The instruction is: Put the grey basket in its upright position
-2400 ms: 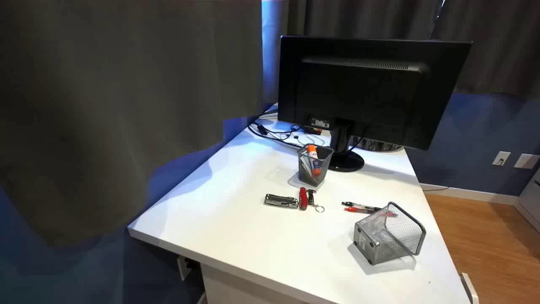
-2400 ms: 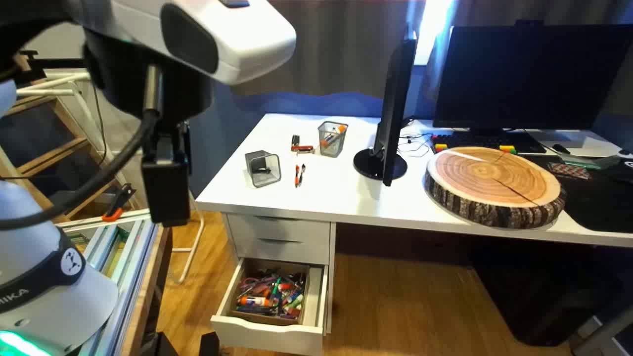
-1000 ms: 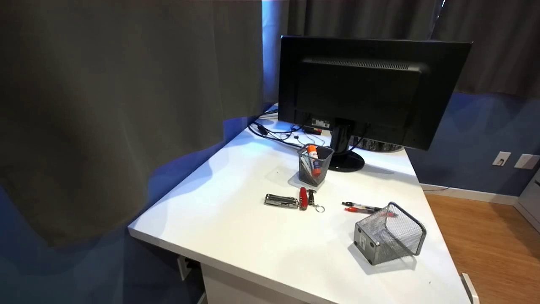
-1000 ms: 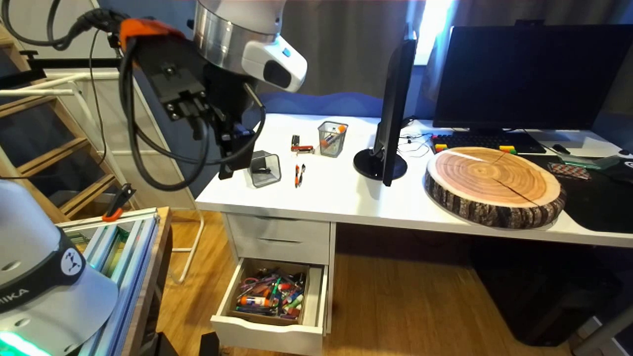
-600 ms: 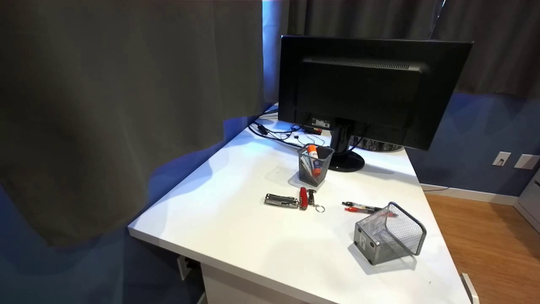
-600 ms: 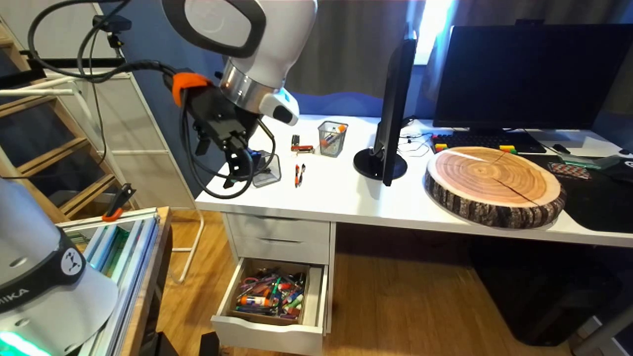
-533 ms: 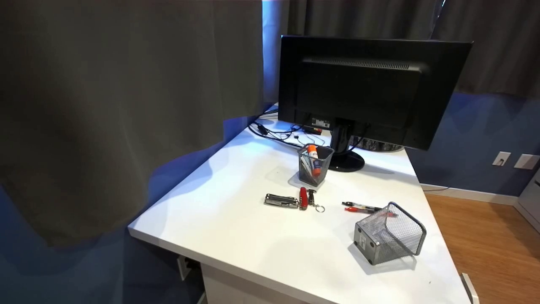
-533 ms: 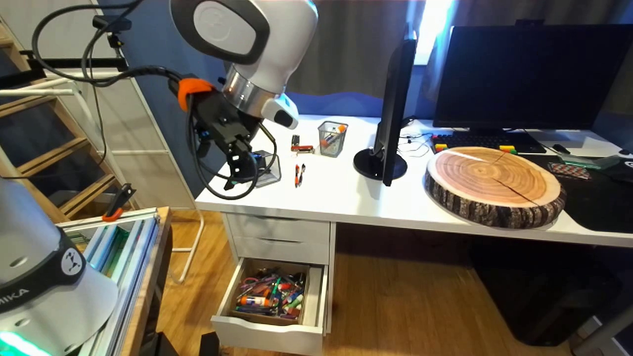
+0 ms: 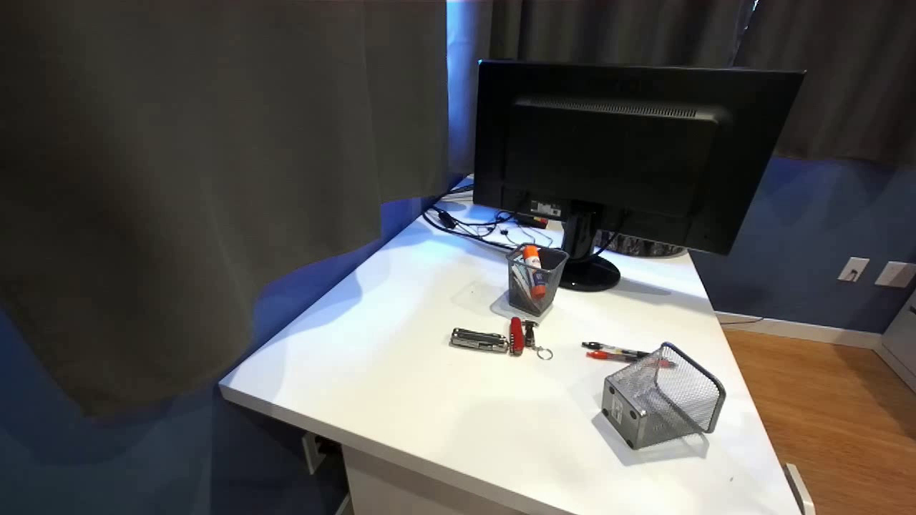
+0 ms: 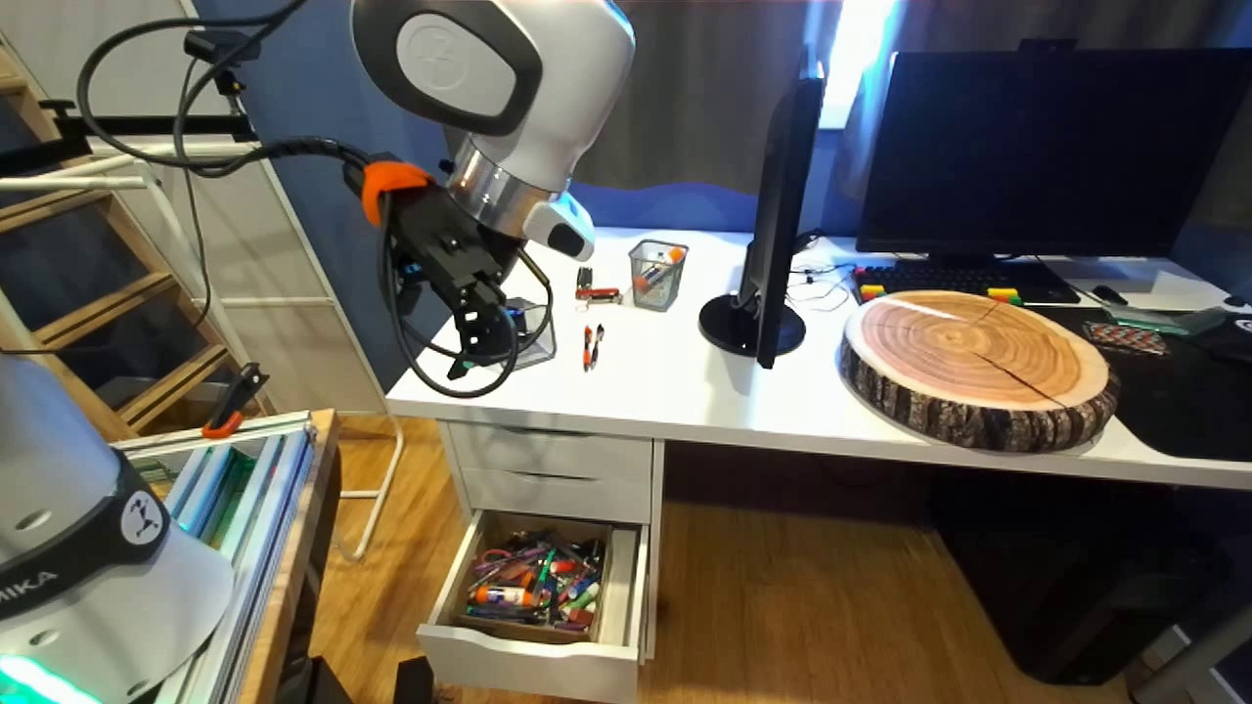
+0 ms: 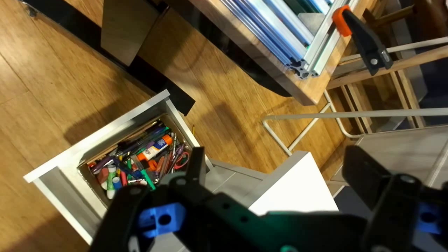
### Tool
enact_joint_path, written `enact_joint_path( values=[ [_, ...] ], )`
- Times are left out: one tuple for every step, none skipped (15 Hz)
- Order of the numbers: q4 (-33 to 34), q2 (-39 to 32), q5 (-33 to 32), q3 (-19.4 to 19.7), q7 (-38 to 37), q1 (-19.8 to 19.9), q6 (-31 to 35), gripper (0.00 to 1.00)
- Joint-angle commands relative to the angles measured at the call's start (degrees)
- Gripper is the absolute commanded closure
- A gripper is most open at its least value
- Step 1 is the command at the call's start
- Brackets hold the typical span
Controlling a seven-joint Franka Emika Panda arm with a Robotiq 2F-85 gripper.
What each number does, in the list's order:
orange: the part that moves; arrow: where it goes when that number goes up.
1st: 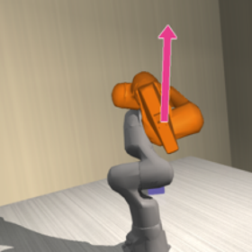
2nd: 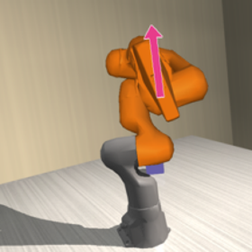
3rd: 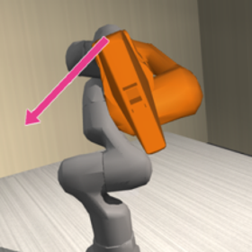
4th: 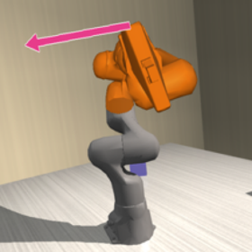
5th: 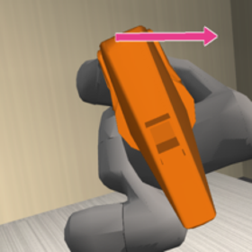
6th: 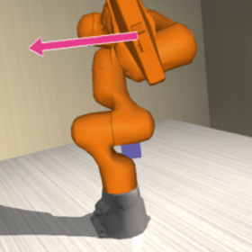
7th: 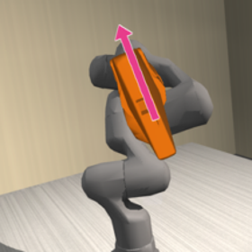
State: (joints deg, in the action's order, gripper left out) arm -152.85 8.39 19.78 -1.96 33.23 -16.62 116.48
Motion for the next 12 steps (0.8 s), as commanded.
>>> enact_joint_path(
  values=[
    [-0.27, -1.58, 7.64, -1.82, 3.94, 0.98, 5.9, 0.0],
    [0.12, -3.09, 12.71, -1.9, 7.32, 0.45, 8.33, 0.0],
    [0.92, -4.98, 17.33, -2.3, 9.43, 0.1, 9.68, 0.0],
    [1.15, -6.31, 21.96, -1.23, 12.76, -1.77, 11.72, 0.0],
    [1.84, -7.72, 26.43, -0.65, 16.08, -2.53, 12.47, 0.0],
    [2.89, -9.56, 31.07, -0.42, 19.62, -3.09, 12.2, 0.0],
    [3.65, -11.14, 35.55, -3.76, 23.13, 0.01, 11.57, 0.0],
    [4.57, -13.17, 40.07, -4.52, 26.61, 0.3, 10.86, 0.0],
    [5.76, -15.52, 44.41, -5.45, 30.01, 0.76, 10.38, 0.0],
    [6.63, -17.63, 48.93, -6.51, 33.79, 1.11, 10.0, 0.0],
    [7.78, -19.66, 52.58, -7.4, 37.24, 1.51, 9.19, 0.0],
    [8.89, -21.85, 55.42, -8.16, 40.17, 1.71, 8.92, 0.0]
  ],
)
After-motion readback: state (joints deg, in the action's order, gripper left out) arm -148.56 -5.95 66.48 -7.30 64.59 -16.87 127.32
